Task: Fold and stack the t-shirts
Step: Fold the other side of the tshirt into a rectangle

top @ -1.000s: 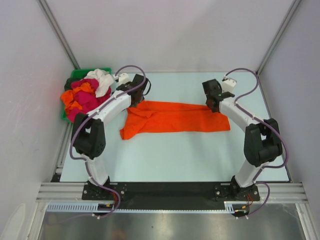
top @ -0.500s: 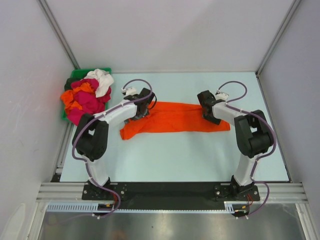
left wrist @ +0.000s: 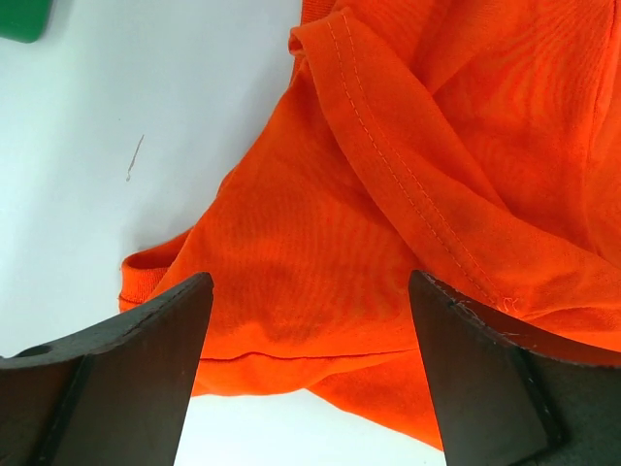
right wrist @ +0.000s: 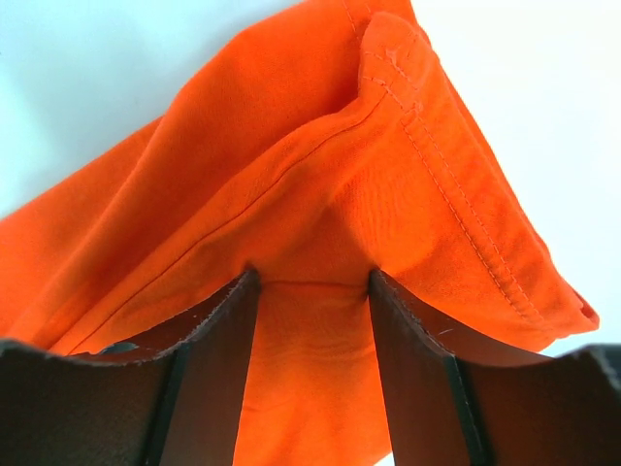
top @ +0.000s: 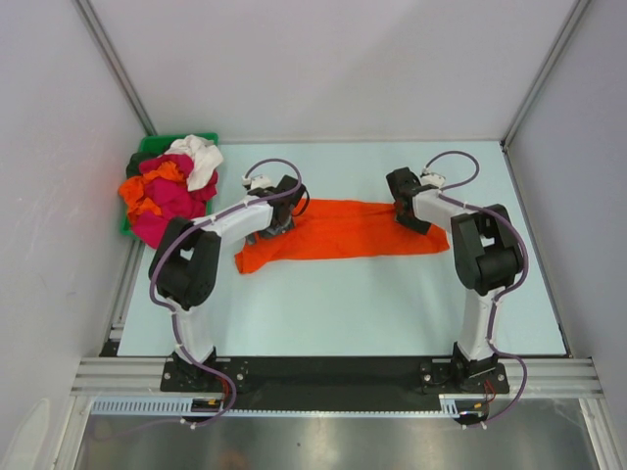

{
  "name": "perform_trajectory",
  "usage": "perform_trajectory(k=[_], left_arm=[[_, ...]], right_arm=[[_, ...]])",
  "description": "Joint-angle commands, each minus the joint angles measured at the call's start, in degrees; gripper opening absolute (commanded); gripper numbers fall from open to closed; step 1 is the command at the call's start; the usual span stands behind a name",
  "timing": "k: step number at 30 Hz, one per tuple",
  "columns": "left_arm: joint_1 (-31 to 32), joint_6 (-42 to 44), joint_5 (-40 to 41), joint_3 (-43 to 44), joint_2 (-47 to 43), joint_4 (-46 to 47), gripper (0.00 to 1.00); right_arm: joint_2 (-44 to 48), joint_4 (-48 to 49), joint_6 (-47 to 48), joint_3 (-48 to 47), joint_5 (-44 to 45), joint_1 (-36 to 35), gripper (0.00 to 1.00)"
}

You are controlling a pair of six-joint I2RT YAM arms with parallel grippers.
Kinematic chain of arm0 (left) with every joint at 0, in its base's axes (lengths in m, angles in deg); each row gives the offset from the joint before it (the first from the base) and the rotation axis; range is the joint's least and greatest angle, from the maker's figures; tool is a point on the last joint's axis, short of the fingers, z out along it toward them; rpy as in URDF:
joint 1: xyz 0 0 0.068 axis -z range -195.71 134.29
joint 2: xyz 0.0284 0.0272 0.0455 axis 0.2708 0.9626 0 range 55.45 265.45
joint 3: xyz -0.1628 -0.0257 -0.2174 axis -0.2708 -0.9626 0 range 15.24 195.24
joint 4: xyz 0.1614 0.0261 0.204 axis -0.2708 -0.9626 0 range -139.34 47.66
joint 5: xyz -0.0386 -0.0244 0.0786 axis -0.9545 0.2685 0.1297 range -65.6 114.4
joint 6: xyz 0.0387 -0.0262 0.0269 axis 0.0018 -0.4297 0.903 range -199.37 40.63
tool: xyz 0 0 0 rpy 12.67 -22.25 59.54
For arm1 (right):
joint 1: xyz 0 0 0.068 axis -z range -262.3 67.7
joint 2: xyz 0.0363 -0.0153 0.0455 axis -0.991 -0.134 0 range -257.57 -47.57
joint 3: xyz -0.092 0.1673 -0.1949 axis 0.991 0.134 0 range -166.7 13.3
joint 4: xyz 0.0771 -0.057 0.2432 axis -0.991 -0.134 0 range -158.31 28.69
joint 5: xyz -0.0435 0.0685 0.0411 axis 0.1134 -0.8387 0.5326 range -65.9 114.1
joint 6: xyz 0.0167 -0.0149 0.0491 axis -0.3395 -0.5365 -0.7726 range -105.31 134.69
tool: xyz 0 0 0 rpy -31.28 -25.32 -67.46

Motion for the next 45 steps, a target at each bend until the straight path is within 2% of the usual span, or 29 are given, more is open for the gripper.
perform_trajectory(k=[1, 6, 9, 15, 19, 24, 30, 39, 45], left_arm=[[-0.01, 0.27, 0.33, 1.74, -2.07, 1.02, 0.88], [-0.01, 0.53, 1.21, 1.74, -3.39, 1.38, 0.88], [-0.09, -0.69, 0.42, 1.30, -3.57, 0.76, 0.88], [-0.27, -4.82, 0.33, -3.61, -6.46, 0.94, 0.86], [-2.20, -7.03, -2.21, -7.22, -9.88, 2.69, 0.78], [-3.43, -5.10, -3.71, -12.66, -13.75, 6.81, 0.71], [-5.98, -0.10, -8.10, -19.52, -20.79, 14.54, 0.74], [-6.42, 8.61, -13.64, -24.63, -27.11, 20.97, 0.82], [-8.61, 10.19, -17.24, -26.57, -26.42, 22.82, 0.83]], right_arm=[[0.78, 3.89, 2.90, 0.46, 0.08, -2.23, 0.56], [10.00, 7.50, 5.72, 0.64, 1.49, -8.56, 0.59], [11.69, 7.16, 6.77, -1.89, 0.88, -12.41, 0.60], [10.20, 7.41, 8.09, -5.95, -5.17, -16.73, 0.59], [6.96, 7.33, 9.41, -7.35, -9.74, -17.62, 0.57], [3.70, 7.24, 13.97, -9.29, -12.47, -18.58, 0.56], [0.88, 7.68, 16.70, -11.40, -16.17, -19.37, 0.56], [-2.01, 9.79, 22.41, -16.05, -21.18, -23.33, 0.59], [-5.97, 7.86, 23.74, -20.71, -20.66, -24.65, 0.60]])
